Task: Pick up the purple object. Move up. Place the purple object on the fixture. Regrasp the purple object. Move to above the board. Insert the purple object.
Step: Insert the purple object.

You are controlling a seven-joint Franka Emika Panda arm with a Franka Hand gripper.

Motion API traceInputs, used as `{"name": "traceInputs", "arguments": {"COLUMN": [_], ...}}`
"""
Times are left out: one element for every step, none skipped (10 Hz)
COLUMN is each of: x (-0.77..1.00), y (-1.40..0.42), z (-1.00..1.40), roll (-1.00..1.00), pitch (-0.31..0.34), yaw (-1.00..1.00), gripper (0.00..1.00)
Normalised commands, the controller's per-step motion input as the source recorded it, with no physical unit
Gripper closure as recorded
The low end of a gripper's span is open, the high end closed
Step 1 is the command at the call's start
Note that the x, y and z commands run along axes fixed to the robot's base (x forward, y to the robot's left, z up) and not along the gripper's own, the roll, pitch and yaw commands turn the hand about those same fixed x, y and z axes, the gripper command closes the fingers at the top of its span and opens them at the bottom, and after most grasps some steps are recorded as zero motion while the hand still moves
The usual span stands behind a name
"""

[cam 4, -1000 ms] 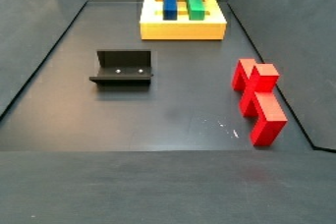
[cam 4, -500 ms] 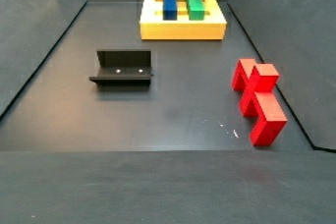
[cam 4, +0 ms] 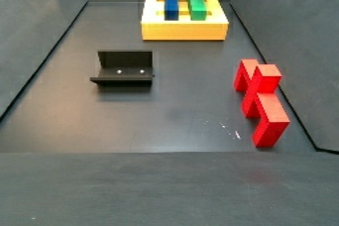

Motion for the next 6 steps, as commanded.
{"name": "traceInputs", "arguments": {"x": [0.00,-0.04,-0.10,-0.02,0.00,0.00], "y": [0.00,0.00,0.00,0.00,-0.01,0.00], "z": [-0.03,-0.36,-0.37,-0.28,-0.27,-0.25], "roll": [0.00,0.00,0.00,0.00,0.00,0.00], "pitch": [-0.033,-0.121,-0.131,-0.111,-0.091,-0.083], "yaw": [0.00,0.00,0.00,0.00,0.00,0.00], "gripper": [1.00,1.00,1.00,1.00,1.00,1.00]}}
